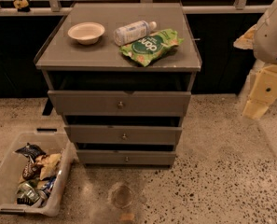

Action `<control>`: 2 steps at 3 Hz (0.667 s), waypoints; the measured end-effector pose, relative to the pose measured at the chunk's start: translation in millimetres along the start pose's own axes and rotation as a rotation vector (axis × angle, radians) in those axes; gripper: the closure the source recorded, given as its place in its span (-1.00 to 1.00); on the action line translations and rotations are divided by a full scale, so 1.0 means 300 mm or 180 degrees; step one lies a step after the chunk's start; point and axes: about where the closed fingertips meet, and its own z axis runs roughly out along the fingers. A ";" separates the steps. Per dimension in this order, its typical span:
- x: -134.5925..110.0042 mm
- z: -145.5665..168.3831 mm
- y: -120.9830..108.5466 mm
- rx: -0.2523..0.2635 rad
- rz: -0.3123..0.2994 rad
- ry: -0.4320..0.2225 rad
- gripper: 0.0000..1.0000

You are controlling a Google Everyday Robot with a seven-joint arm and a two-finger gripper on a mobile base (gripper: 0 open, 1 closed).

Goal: Open bottom drawer

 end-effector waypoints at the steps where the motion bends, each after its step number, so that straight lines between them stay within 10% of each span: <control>1: 0.000 0.000 0.000 0.0000 0.0000 0.0000 -1.00; 2: 0.002 0.020 0.023 0.0018 -0.0087 0.0008 -1.00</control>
Offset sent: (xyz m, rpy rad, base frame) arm -0.0122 0.0035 -0.0239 -0.0289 0.0001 0.0613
